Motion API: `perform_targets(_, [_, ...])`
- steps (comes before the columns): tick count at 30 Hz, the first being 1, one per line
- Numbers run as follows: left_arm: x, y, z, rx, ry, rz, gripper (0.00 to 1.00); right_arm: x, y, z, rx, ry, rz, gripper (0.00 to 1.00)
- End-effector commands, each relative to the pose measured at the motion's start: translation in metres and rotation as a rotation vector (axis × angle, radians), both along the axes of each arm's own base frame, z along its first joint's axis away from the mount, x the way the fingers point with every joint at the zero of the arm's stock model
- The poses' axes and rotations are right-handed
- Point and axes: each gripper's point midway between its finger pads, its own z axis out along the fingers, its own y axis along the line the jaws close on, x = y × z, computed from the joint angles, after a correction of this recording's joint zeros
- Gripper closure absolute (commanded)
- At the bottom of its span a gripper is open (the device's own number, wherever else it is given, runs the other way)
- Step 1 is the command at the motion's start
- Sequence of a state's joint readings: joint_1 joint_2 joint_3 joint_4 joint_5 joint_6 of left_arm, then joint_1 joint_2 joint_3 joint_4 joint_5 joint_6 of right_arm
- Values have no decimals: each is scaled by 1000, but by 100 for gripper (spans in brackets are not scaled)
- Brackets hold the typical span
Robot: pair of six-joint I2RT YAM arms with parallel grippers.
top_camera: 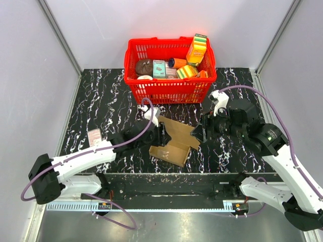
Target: Fold the paper box
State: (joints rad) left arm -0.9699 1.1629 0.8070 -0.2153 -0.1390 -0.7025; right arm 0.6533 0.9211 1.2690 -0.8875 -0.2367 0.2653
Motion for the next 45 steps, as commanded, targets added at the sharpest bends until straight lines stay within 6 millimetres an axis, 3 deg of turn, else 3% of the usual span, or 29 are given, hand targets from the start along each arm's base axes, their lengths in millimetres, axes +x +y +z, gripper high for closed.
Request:
perform_targets(1, [12,11,42,-53,-130,51,50,9,-8,-3,-11,-8,-81,24])
perform_targets(3, [16,23,57,-80,-172,93,48,12,-11,-11,-26,6,-112,21])
perform_targets(9, [39,74,62,-109,-183,217,48,29,-32,-19,-66,23,-303,16])
perform_targets(14, [61,125,39,-55,-138,388,49,39,-61,-26,-109,29,-501,18])
perform_targets(19, [78,160,17,-42,-86,522,49,42,-76,-54,-183,101,-615,20])
perform_targets(24, [96,163,-5,15,-28,529,49,44,-75,-83,-199,183,-653,26])
perform_targets(32, [122,147,-26,45,-3,457,55,53,-89,-136,-187,310,-719,52])
perform_targets(36, [128,138,-31,41,-12,391,61,51,-86,-154,-161,340,-719,100])
perform_targets(39, [132,129,-38,70,18,333,69,48,-79,-172,-172,389,-685,100])
perform_targets(43, [136,125,-50,115,59,288,93,43,-73,-190,-203,451,-648,100])
perform_targets(45, [134,120,-56,118,76,255,100,42,-69,-197,-205,470,-623,100])
